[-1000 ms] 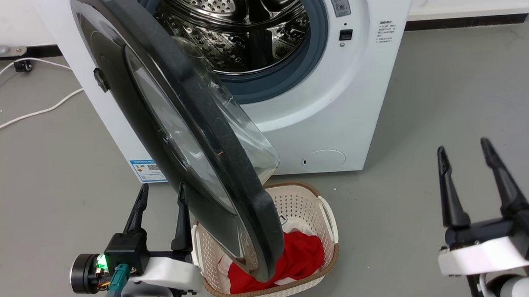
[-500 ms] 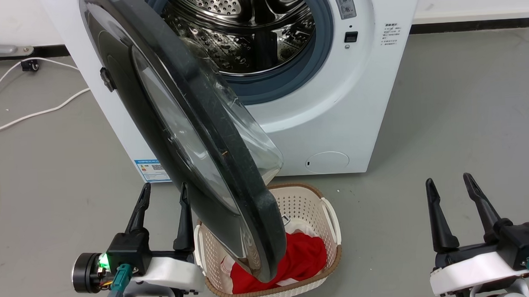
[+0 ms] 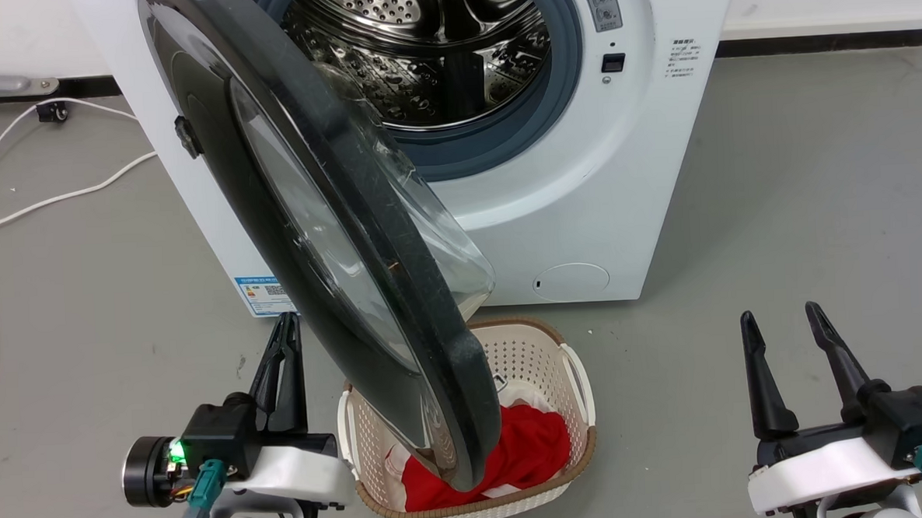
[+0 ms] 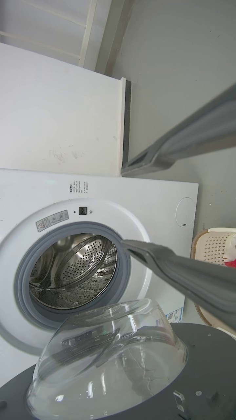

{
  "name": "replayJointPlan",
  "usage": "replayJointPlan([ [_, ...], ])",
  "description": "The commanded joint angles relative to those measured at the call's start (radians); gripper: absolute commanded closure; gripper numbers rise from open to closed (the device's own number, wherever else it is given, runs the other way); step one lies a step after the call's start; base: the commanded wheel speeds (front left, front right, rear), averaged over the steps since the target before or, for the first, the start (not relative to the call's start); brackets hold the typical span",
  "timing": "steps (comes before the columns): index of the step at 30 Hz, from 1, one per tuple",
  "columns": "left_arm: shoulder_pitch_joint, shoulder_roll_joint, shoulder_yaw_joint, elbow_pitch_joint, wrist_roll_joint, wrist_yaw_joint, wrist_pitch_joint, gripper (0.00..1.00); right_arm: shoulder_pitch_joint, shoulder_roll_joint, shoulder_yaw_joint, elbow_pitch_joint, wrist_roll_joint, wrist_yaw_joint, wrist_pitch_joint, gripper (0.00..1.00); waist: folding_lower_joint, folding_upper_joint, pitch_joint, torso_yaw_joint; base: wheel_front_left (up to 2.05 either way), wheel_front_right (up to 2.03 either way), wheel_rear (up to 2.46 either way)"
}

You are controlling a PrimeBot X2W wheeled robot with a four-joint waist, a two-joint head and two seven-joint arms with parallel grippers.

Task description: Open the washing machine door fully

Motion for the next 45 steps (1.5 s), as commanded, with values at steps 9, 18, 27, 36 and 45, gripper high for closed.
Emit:
replayJointPlan([
  [9, -0.021, -0.001, 0.023, -0.116, -0.022, 0.017, -0.003, 1.0, -0.015, 0.003, -0.002, 0.008, 0.007, -0.001, -0.007, 0.0, 0.0, 0.0, 0.001, 0.002, 0.0, 0.0, 0.0],
  [18, -0.075, 0.0, 0.056, -0.38, -0.015, 0.021, -0.003, 1.0, -0.018, 0.003, -0.008, 0.0, 0.009, -0.001, -0.008, 0.0, 0.0, 0.0, 0.007, 0.008, 0.0, 0.0, 0.0],
  [27, -0.161, 0.0, 0.007, -0.629, 0.03, -0.008, -0.002, 1.0, -0.021, 0.003, -0.009, 0.001, 0.016, -0.001, -0.009, 0.0, 0.0, 0.0, 0.011, 0.007, 0.0, 0.0, 0.0],
  [36, -0.154, 0.0, -0.199, -0.722, -0.025, -0.075, 0.024, 1.0, -0.016, 0.003, -0.016, 0.005, 0.017, -0.001, -0.009, 0.0, 0.0, 0.0, 0.014, 0.003, 0.0, 0.0, 0.0],
  [45, -0.07, 0.03, -0.41, -0.665, -0.121, -0.104, 0.177, 1.0, -0.003, 0.003, -0.019, 0.011, 0.021, -0.001, -0.01, 0.0, 0.0, 0.0, 0.008, 0.012, 0.0, 0.0, 0.0],
])
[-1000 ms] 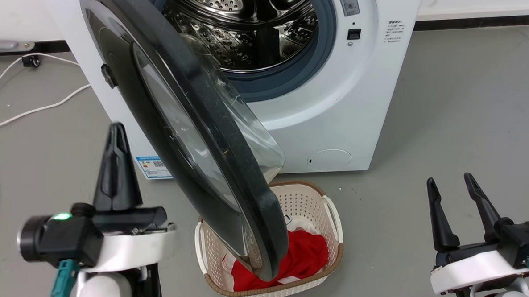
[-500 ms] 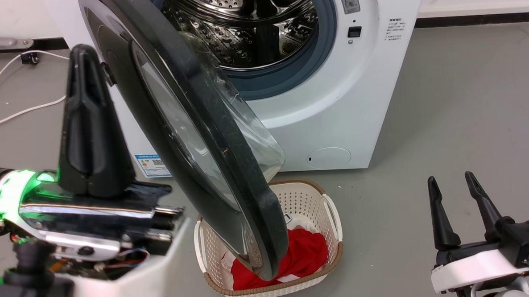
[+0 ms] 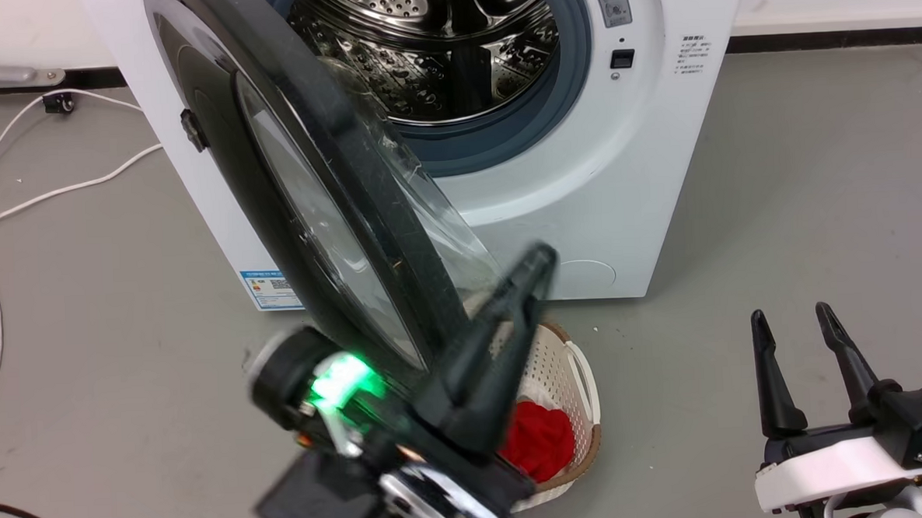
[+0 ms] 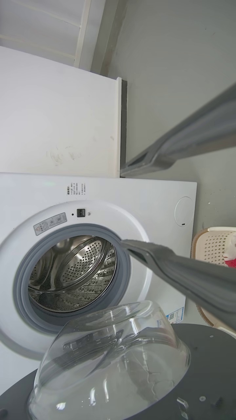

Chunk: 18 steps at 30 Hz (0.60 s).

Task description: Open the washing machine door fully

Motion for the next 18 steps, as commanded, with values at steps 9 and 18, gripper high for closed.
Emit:
replayJointPlan([
  [9, 0.158, 0.065, -0.126, 0.124, -0.061, 0.004, 0.121, 1.0, 0.017, 0.003, 0.003, 0.007, 0.008, -0.001, -0.001, 0.0, -0.0001, 0.0, -0.015, 0.012, 0.0, 0.0, 0.0],
  [18, 0.168, 0.077, -0.125, 0.302, -0.011, 0.038, 0.065, 1.0, 0.014, 0.003, 0.016, 0.014, 0.012, -0.001, 0.005, 0.0, -0.0001, 0.0, -0.014, 0.01, 0.0, 0.0, 0.0],
])
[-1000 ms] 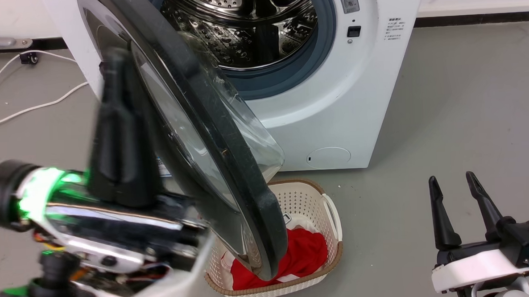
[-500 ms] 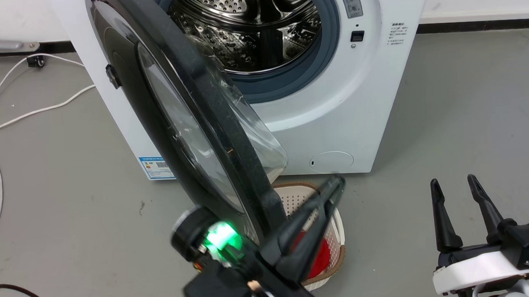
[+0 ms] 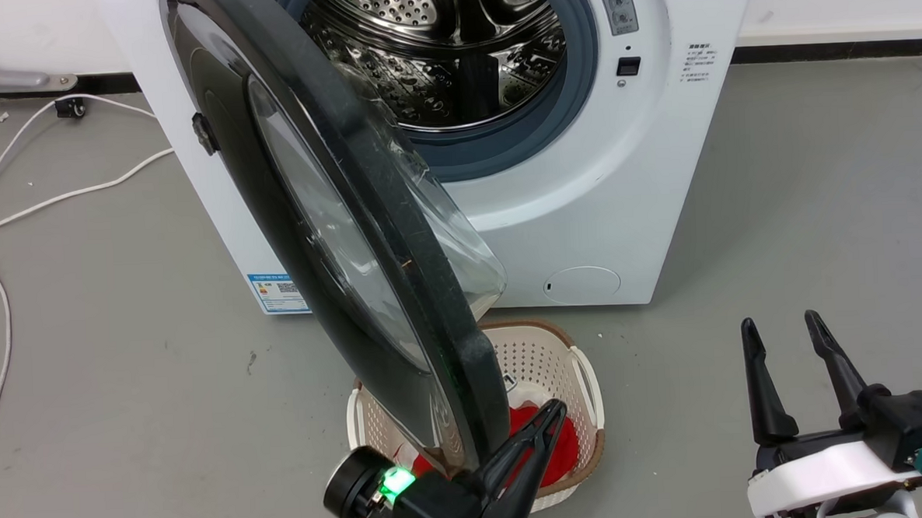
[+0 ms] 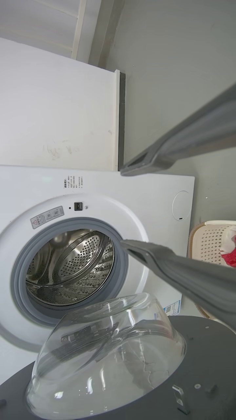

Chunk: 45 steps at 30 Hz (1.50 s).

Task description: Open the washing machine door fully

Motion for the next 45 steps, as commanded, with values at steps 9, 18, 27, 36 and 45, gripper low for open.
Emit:
replayJointPlan([
  [9, -0.125, -0.069, 0.025, 0.194, 0.007, 0.046, -0.116, 1.0, -0.007, 0.003, 0.008, 0.011, 0.014, -0.001, 0.004, 0.0, 0.0, 0.0, 0.013, -0.024, 0.0, 0.0, 0.0],
  [18, -0.21, -0.091, 0.055, 0.338, -0.022, 0.089, -0.18, 1.0, -0.015, 0.003, 0.013, 0.024, 0.025, -0.001, 0.004, 0.0, 0.0, 0.0, 0.027, -0.037, 0.0, 0.0, 0.0],
  [27, -0.19, -0.081, 0.078, 0.381, -0.036, 0.126, -0.204, 1.0, -0.017, 0.003, 0.014, 0.036, 0.035, -0.001, 0.002, 0.0, 0.0, 0.0, 0.022, -0.033, 0.0, 0.0, 0.0],
  [36, -0.113, -0.032, 0.094, 0.31, -0.032, 0.164, -0.204, 1.0, -0.003, 0.003, 0.007, 0.039, 0.042, -0.001, 0.002, 0.0, 0.0, 0.0, 0.015, -0.001, 0.0, 0.0, 0.0],
  [45, -0.017, -0.007, 0.094, 0.207, -0.047, 0.194, -0.185, 1.0, 0.008, 0.003, 0.002, 0.033, 0.037, -0.001, 0.009, 0.0, 0.0, 0.0, 0.003, 0.063, 0.0, 0.0, 0.0],
])
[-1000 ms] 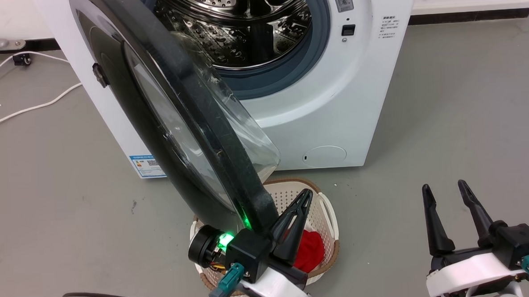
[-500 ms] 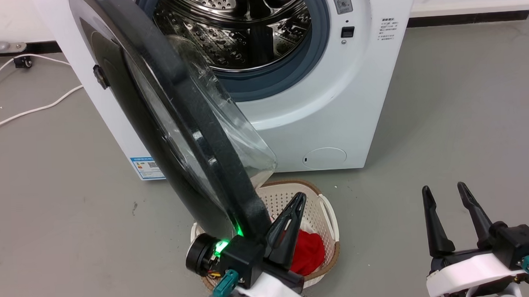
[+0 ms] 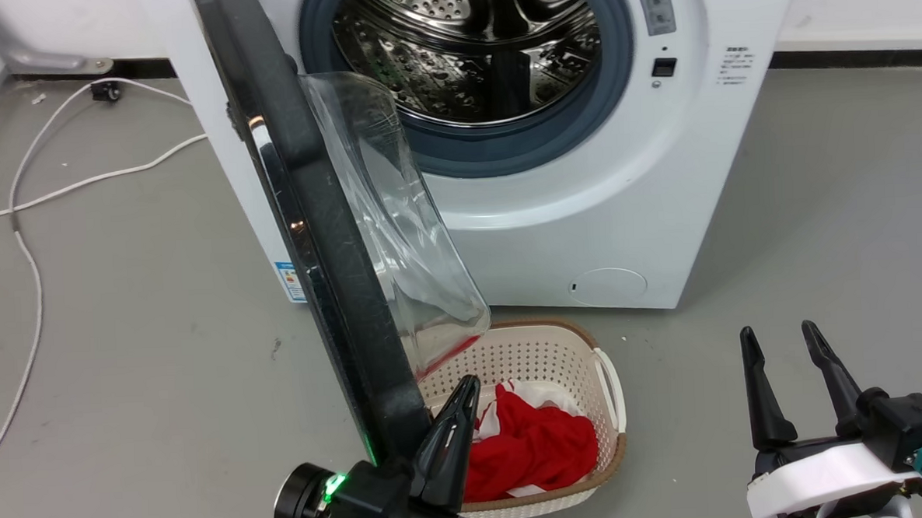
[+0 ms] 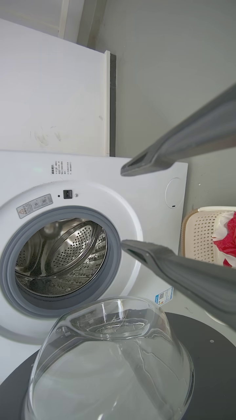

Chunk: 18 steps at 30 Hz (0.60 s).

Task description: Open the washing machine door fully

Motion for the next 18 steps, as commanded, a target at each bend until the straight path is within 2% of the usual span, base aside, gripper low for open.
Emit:
replayJointPlan([
  [1, 0.028, 0.017, 0.015, -0.011, -0.002, 0.017, 0.009, 1.0, 0.012, 0.003, -0.002, -0.005, -0.005, -0.001, 0.003, 0.0, 0.0, 0.0, -0.006, 0.027, 0.0, 0.0, 0.0],
  [10, 0.088, 0.043, 0.026, -0.068, -0.009, 0.049, 0.02, 1.0, 0.021, 0.003, -0.011, -0.019, -0.009, -0.001, 0.015, 0.0, 0.0, 0.0, -0.007, 0.134, 0.0, 0.0, 0.0],
  [18, 0.11, 0.067, 0.074, -0.078, -0.022, 0.09, 0.015, 1.0, 0.015, 0.002, -0.017, -0.026, -0.014, -0.001, 0.027, 0.0, 0.0, 0.0, 0.005, 0.229, 0.0, 0.0, 0.0],
])
